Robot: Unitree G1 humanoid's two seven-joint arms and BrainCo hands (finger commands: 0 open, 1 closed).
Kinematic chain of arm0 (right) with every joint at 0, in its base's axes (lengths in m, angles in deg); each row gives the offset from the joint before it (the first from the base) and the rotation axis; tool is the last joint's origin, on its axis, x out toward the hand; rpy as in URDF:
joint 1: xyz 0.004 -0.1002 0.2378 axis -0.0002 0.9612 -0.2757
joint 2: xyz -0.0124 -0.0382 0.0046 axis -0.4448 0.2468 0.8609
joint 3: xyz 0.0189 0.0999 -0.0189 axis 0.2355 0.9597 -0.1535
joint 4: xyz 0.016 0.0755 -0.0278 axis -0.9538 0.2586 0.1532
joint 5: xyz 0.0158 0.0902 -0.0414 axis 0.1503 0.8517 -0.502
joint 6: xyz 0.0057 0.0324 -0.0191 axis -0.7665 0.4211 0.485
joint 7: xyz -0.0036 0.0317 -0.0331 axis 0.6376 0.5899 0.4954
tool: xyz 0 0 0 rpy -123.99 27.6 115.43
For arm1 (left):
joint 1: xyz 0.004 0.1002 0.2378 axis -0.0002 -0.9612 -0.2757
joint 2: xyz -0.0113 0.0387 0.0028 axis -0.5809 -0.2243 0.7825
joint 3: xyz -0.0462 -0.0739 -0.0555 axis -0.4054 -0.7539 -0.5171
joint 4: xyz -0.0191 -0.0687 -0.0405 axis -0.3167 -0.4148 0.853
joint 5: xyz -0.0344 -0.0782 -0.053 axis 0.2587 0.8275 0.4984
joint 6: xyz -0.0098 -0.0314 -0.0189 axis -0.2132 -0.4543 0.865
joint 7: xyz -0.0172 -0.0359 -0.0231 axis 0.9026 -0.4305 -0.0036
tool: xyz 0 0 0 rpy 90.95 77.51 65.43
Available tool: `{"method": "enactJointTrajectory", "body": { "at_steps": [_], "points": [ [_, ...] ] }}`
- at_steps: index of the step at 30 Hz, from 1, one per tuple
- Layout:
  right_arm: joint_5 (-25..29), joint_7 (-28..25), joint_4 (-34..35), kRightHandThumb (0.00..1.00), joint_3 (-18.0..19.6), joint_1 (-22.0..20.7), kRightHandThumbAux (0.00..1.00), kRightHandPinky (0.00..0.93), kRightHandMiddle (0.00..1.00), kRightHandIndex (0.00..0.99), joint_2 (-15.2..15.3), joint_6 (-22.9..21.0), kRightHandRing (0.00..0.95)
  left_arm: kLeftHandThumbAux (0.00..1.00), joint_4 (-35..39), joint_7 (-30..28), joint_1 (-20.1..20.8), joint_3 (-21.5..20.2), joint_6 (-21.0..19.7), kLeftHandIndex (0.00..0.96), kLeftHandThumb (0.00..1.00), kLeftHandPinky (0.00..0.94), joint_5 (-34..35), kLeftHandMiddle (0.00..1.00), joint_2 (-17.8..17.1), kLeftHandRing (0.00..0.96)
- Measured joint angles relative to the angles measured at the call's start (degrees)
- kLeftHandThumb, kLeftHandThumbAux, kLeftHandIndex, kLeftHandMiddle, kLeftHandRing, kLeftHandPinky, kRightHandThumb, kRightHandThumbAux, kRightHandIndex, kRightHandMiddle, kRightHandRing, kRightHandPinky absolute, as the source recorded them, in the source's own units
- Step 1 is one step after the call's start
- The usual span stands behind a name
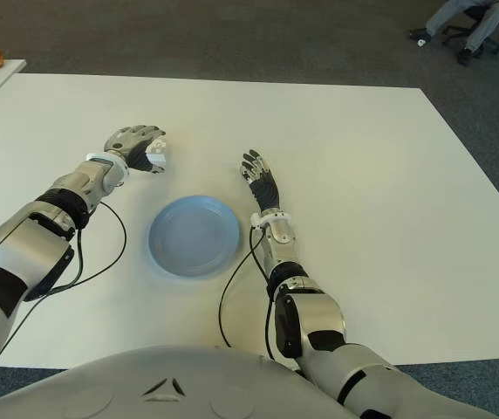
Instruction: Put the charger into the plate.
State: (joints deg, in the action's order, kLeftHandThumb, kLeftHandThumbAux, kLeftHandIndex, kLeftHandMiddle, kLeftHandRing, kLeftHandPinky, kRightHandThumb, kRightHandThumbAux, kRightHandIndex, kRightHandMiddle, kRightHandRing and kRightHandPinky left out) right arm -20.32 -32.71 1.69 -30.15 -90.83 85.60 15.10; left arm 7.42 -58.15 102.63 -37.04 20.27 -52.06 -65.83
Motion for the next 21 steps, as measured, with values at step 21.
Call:
{"method": "enactJointTrajectory", "body": {
  "at_steps": [21],
  "points": [
    [0.2,-1.2,2.7,0.000,0.0,2.0,0.597,0.080,0.165,0.095,-0.3,0.4,0.120,0.483,-0.1,-15.2,-0.1,-12.4,-5.4,0.000,0.000,0.000,16.0,0.000,4.7,0.000]
  ]
}}
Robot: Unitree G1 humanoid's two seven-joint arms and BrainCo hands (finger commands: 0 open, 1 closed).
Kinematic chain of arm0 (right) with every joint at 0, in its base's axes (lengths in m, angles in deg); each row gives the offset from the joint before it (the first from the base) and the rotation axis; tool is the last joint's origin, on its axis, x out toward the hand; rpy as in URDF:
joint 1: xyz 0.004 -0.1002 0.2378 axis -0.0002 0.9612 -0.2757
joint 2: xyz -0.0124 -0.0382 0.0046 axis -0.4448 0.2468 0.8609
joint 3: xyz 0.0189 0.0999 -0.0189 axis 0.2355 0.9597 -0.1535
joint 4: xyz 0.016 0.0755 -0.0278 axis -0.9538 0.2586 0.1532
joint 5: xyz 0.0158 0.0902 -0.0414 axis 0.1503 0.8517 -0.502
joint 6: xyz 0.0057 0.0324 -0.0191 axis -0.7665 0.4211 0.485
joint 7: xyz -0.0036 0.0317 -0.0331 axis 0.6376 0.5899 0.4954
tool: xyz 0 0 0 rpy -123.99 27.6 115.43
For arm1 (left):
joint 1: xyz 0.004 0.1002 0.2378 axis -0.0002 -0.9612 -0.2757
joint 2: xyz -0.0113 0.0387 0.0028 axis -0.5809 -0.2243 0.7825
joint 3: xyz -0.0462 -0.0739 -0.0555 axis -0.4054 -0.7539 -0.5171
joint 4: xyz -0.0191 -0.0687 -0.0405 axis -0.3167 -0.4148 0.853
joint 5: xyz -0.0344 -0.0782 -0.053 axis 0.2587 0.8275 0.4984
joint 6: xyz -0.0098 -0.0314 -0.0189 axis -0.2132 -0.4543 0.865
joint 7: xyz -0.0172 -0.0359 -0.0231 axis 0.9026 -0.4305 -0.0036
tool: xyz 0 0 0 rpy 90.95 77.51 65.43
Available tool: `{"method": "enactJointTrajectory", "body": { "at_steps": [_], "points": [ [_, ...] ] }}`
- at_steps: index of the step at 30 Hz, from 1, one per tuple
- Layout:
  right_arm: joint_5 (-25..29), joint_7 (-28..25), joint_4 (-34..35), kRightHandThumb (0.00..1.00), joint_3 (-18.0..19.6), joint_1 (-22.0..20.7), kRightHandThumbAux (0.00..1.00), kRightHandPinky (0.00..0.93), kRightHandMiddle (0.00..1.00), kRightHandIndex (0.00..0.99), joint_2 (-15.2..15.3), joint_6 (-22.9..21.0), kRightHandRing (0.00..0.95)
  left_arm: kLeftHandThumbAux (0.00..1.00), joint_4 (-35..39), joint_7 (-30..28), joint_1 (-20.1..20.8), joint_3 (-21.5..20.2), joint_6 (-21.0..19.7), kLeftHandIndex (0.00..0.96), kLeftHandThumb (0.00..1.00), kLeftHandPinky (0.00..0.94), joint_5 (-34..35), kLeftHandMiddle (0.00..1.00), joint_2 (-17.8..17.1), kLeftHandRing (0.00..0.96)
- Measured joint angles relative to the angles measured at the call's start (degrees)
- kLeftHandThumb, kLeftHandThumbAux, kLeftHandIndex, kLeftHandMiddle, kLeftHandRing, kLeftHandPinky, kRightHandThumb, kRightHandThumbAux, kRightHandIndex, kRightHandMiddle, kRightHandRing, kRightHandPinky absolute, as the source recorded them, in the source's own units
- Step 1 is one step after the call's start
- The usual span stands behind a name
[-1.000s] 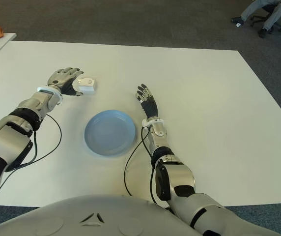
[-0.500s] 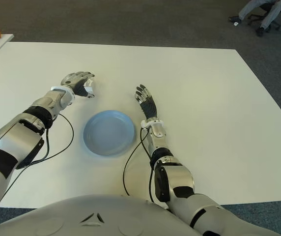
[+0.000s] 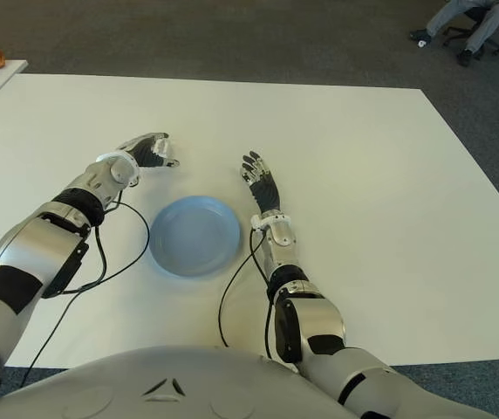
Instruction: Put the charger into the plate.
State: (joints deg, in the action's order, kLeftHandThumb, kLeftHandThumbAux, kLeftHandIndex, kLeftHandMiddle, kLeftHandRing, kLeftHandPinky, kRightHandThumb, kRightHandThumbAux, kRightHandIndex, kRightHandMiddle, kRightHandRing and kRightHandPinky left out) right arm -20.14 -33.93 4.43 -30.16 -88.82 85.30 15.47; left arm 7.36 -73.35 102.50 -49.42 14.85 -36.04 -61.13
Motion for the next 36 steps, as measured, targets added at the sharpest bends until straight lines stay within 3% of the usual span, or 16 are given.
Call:
{"method": "enactJointTrajectory", "body": {
  "at_steps": [36],
  "points": [
    [1.2,-3.2,3.3,0.000,0.7,2.3,0.595,0.137,0.182,0.118,-0.6,0.0,0.147,0.414,0.4,0.0,-2.8,-3.0,-0.5,0.000,0.000,0.000,2.6,0.000,0.7,0.000]
  ]
}}
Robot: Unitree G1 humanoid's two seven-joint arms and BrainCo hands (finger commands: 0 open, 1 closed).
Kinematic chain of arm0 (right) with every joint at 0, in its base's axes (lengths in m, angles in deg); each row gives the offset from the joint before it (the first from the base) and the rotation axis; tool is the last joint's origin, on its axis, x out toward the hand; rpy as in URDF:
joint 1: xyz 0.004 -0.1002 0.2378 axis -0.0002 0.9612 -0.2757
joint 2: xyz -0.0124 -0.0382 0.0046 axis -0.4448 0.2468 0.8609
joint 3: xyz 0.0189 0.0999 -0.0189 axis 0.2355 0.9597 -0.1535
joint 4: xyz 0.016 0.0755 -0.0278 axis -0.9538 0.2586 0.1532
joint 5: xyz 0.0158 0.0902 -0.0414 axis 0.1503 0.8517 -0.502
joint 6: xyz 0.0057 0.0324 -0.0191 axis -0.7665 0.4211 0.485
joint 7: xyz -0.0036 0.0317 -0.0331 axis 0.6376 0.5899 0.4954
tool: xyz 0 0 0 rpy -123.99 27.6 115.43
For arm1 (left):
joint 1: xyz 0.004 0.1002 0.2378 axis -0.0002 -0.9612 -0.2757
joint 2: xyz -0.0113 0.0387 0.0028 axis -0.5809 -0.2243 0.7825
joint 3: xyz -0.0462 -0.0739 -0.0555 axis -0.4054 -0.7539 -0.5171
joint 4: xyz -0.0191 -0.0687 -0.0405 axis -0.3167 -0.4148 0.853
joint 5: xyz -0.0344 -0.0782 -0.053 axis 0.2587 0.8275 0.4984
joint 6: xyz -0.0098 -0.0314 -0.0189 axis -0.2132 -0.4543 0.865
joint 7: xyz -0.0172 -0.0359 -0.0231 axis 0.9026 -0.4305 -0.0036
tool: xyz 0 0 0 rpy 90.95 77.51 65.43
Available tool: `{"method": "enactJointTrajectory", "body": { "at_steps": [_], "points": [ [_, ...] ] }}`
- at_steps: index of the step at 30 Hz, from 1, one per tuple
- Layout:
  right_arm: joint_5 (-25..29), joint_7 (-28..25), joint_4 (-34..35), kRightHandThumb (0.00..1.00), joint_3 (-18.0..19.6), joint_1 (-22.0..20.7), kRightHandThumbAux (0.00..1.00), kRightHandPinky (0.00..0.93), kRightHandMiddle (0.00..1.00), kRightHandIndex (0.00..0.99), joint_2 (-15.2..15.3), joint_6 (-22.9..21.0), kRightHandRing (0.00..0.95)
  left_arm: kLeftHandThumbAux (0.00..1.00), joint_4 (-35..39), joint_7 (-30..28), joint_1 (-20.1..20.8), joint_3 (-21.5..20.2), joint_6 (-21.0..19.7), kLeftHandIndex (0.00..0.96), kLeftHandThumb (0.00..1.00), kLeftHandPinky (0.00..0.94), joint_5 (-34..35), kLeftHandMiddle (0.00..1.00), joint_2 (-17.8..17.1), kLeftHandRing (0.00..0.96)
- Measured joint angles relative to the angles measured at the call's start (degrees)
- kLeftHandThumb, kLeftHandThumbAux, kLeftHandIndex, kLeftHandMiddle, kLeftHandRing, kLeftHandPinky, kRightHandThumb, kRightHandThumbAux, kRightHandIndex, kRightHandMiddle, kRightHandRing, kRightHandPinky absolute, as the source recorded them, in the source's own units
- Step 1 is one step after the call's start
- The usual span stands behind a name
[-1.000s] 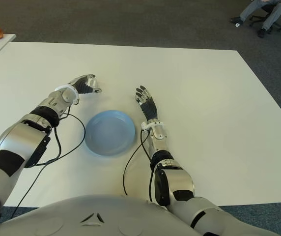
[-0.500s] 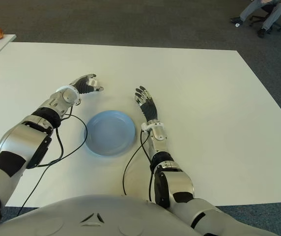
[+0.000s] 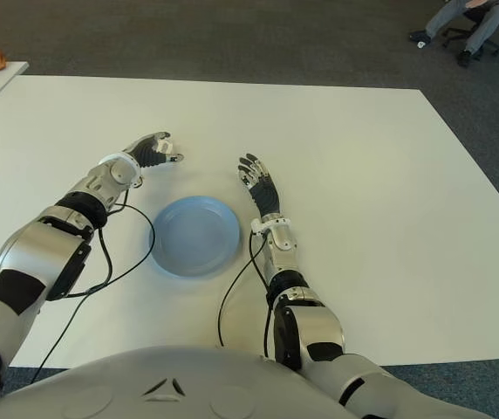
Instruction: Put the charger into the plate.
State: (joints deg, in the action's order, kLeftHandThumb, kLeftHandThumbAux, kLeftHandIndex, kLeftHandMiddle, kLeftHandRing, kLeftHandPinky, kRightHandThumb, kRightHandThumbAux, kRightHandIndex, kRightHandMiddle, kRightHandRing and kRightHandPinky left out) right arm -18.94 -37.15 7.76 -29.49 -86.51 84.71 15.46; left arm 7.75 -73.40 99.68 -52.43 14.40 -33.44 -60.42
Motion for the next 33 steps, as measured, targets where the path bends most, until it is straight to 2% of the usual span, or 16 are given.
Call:
{"method": "enactJointTrajectory", "body": {
  "at_steps": [8,15,23,26,33],
  "points": [
    [0.1,-0.5,0.3,0.000,0.4,0.1,0.596,0.130,0.187,0.122,-0.2,-0.3,0.149,0.417,2.1,0.1,-3.1,1.2,4.6,0.000,0.000,0.000,-0.6,0.000,-3.4,0.000],
    [0.1,-0.5,0.4,0.000,0.6,0.1,0.598,0.131,0.191,0.124,-0.2,-0.5,0.151,0.444,6.5,4.1,-8.0,6.4,11.0,0.000,0.000,0.000,-5.7,0.000,-9.5,0.000],
    [0.1,-0.5,0.5,0.000,0.7,0.0,0.603,0.140,0.194,0.122,-0.3,-0.7,0.157,0.486,17.6,6.2,-17.5,7.6,19.1,0.000,0.000,0.000,-7.9,0.000,-21.1,0.000],
    [0.1,-0.5,0.5,0.000,0.9,0.0,0.603,0.141,0.192,0.119,-0.3,-1.1,0.156,0.502,20.4,5.9,-20.4,7.3,20.7,0.000,0.000,0.000,-7.9,0.000,-25.0,0.000],
    [0.1,-0.6,0.6,0.000,1.3,-0.1,0.590,0.141,0.184,0.113,-0.2,-2.4,0.152,0.534,31.2,-0.7,-28.3,4.0,23.0,0.000,0.000,0.000,-4.8,0.000,-34.3,0.000]
  ]
}}
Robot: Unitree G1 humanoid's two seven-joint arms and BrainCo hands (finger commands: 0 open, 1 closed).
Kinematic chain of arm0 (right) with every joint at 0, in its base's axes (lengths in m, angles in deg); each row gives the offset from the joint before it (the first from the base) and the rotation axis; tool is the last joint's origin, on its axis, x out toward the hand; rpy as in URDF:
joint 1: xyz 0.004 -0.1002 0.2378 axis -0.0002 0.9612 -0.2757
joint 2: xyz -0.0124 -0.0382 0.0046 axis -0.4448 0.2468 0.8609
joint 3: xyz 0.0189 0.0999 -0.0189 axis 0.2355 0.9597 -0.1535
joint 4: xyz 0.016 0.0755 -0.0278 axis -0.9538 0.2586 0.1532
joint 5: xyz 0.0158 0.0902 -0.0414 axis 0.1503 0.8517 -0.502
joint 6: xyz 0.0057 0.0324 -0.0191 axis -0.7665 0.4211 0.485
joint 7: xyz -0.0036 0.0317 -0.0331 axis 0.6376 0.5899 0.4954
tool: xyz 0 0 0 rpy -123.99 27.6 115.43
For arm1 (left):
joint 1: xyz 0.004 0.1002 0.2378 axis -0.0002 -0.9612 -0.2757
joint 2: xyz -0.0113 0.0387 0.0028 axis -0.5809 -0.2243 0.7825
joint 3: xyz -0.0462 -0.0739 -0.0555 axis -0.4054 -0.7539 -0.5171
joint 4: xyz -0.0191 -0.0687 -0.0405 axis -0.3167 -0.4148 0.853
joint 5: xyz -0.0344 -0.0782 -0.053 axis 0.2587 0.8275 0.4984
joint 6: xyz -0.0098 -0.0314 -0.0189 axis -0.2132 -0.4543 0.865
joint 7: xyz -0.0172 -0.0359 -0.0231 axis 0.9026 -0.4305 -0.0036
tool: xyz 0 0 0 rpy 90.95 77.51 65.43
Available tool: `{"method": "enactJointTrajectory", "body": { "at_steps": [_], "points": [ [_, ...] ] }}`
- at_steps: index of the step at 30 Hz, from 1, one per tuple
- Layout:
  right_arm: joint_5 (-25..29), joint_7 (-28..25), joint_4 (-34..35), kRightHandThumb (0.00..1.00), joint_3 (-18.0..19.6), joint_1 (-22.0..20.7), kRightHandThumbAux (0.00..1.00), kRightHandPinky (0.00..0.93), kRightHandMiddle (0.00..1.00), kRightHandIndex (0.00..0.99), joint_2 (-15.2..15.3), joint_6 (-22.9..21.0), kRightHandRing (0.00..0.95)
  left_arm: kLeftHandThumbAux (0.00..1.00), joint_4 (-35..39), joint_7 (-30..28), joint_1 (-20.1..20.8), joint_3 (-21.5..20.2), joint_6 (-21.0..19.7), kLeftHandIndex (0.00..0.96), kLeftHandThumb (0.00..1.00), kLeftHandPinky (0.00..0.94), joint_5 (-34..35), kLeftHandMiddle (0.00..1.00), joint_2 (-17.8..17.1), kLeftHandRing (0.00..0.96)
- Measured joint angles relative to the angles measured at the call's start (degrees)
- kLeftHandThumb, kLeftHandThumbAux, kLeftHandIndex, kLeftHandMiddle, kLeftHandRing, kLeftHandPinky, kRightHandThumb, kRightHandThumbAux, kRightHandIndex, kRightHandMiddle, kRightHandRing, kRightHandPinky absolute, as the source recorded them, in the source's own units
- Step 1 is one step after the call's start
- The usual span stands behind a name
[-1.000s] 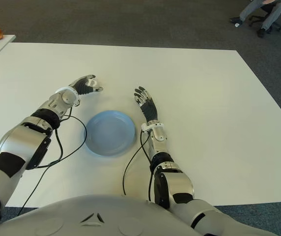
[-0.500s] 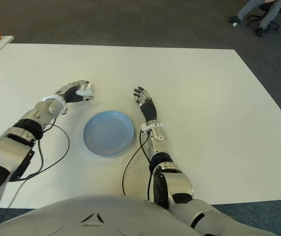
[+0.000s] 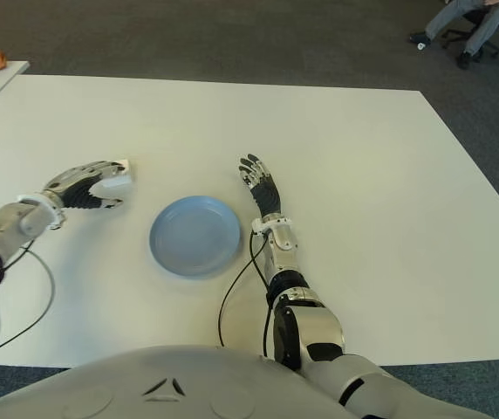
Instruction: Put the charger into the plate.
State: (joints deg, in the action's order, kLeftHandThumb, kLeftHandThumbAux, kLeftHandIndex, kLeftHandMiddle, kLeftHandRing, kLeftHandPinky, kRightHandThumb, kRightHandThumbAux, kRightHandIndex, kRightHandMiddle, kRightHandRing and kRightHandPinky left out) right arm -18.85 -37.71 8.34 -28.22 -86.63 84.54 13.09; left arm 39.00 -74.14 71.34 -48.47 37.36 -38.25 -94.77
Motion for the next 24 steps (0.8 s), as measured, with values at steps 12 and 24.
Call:
{"method": "enactJointTrajectory", "body": {
  "at_steps": [12,24],
  "points": [
    [0.9,-0.3,-0.1,0.000,0.3,-0.6,0.578,0.137,0.181,0.115,0.3,-1.5,0.146,0.572,21.0,-10.6,-18.4,-10.9,-2.4,0.000,0.000,0.000,10.0,0.000,-8.7,0.000],
    [1.2,-0.7,-1.0,0.000,0.8,-1.5,0.583,0.140,0.184,0.117,0.9,-2.2,0.150,0.568,30.9,-14.2,-29.6,-19.5,-6.2,0.000,0.000,0.000,15.7,0.000,-8.2,0.000]
  ]
}}
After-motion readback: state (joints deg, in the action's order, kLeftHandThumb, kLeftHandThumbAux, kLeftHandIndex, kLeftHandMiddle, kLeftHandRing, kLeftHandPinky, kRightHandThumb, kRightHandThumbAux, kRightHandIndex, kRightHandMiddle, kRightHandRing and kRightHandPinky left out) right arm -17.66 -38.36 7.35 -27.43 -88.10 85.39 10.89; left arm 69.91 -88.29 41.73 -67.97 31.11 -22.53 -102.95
